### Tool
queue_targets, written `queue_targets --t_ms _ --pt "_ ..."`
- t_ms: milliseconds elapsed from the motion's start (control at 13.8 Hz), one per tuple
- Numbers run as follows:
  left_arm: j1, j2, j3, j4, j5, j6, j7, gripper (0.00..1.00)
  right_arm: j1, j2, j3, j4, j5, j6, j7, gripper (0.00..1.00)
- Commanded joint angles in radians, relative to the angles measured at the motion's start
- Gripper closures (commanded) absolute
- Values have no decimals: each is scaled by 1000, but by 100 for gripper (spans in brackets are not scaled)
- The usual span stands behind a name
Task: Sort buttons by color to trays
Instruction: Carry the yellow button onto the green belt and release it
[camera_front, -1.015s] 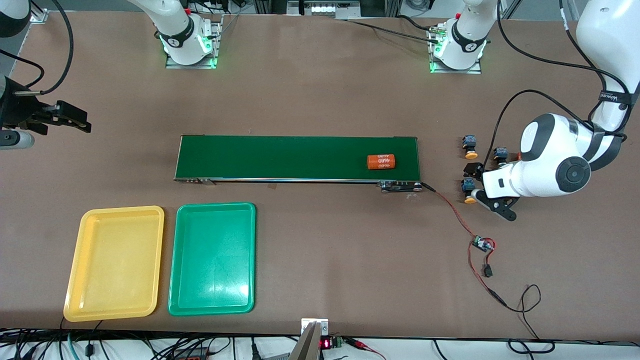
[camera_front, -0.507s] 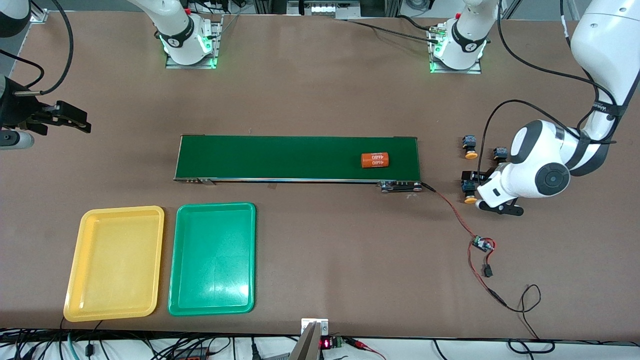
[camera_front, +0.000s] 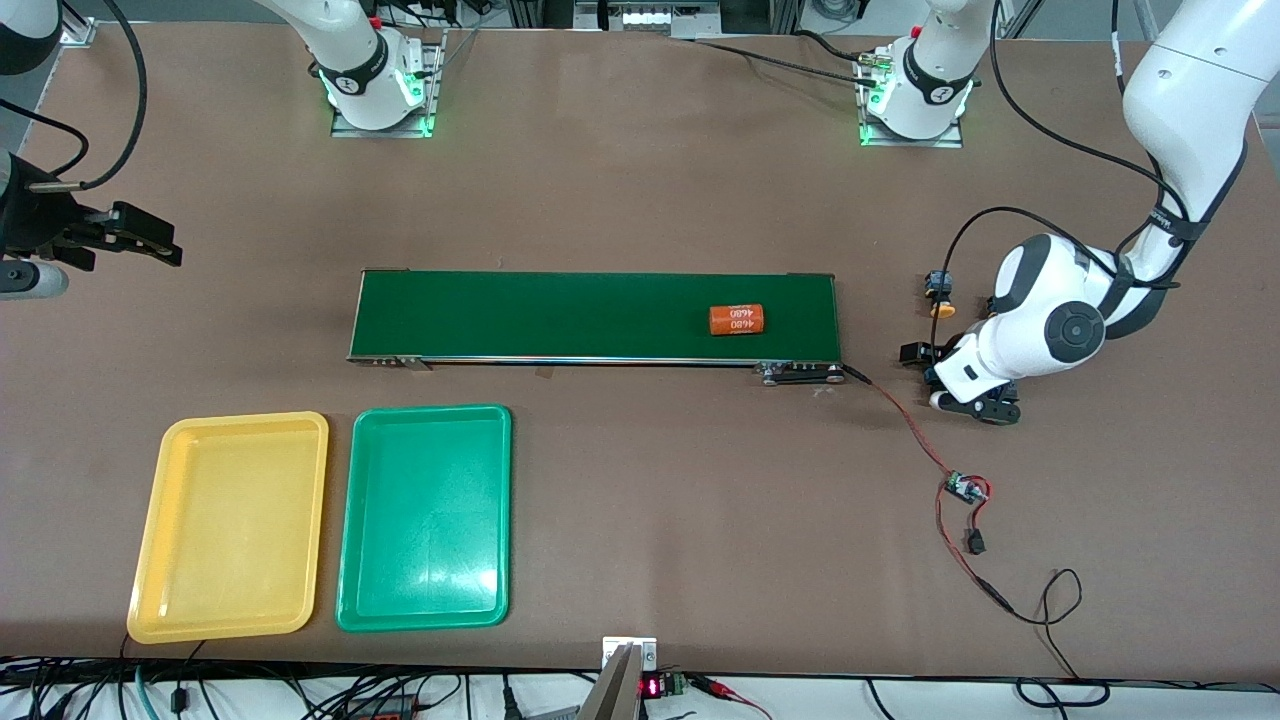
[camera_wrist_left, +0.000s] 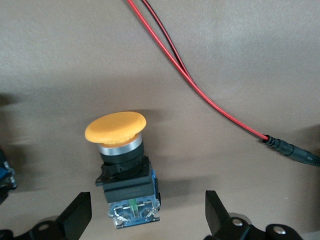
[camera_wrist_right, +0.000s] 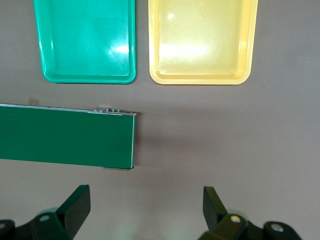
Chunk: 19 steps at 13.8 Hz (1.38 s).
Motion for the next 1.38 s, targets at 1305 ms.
queue_targets --t_ms 1305 --pt "-124 11 -418 125 21 -378 -465 76 -5 -5 1 -8 -14 5 -11 0"
